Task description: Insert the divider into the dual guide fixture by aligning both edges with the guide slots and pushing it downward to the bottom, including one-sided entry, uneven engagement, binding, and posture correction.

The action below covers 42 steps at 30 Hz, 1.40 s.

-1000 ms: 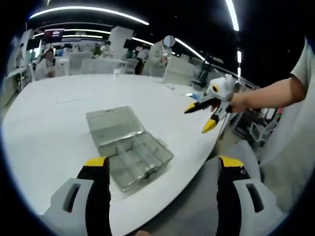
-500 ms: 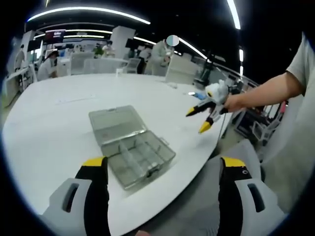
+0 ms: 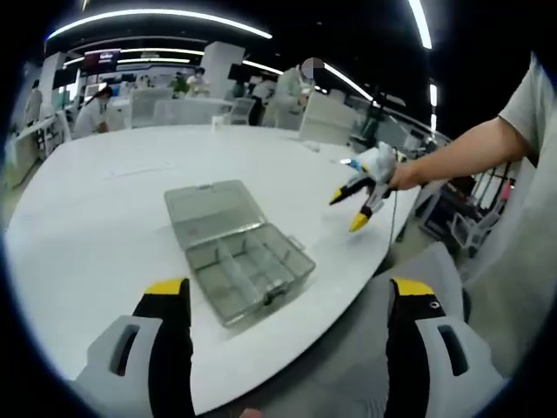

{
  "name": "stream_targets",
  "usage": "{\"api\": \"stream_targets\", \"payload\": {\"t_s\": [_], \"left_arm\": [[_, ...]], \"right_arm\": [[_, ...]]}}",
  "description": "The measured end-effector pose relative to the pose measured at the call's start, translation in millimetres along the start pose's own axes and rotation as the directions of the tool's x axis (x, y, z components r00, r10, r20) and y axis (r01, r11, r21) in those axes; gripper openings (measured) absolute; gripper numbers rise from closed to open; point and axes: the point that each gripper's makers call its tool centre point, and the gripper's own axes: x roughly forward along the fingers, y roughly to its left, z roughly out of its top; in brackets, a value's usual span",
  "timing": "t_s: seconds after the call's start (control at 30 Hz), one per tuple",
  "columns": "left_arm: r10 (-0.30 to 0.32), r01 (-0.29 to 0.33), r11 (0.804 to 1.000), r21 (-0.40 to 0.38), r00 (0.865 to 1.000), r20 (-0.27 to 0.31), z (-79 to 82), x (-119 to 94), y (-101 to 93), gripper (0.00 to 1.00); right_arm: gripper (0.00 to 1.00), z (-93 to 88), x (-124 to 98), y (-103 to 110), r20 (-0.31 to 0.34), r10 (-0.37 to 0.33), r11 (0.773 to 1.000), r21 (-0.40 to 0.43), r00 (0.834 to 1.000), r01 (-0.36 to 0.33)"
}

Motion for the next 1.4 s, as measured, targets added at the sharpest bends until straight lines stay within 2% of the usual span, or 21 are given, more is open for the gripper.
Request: {"api": "stream_targets", "payload": {"t_s": [0.23,0.33,0.67,1.0,1.4], "left_arm": [[0.013,-0.014,1.0,-0.01,1.0,-0.01,-4.2,-2,0.6,0.91],[0.016,-0.016,1.0,-0.012,1.0,-0.012,-5.4,-1,0.8,0.91],[0.033,-0.033,0.999,-0.029,0.999,-0.022,-11.6,-3,3.7,0.91],[0.049,-0.049,0.997,-0.051,0.999,-0.017,-14.0,-6,8.6,0.91],[0.049,-0.049,0.997,-0.067,0.999,-0.008,-14.2,-8,5.8,0.9]], "right_arm": [[0.53,-6.6,6,-8,-0.043,0.023,0.998,-0.064,0.999,-0.026],[0.5,-15.4,10,-10,-0.091,0.039,0.994,-0.099,0.995,-0.048],[0.45,-12.3,21,-16,-0.127,0.06,0.982,-0.173,0.99,-0.081],[0.38,-9.9,22,-18,-0.144,0.077,0.974,-0.201,0.987,-0.105],[0.29,-9.7,22,-10,-0.178,0.082,0.961,-0.247,0.981,-0.125]]}}
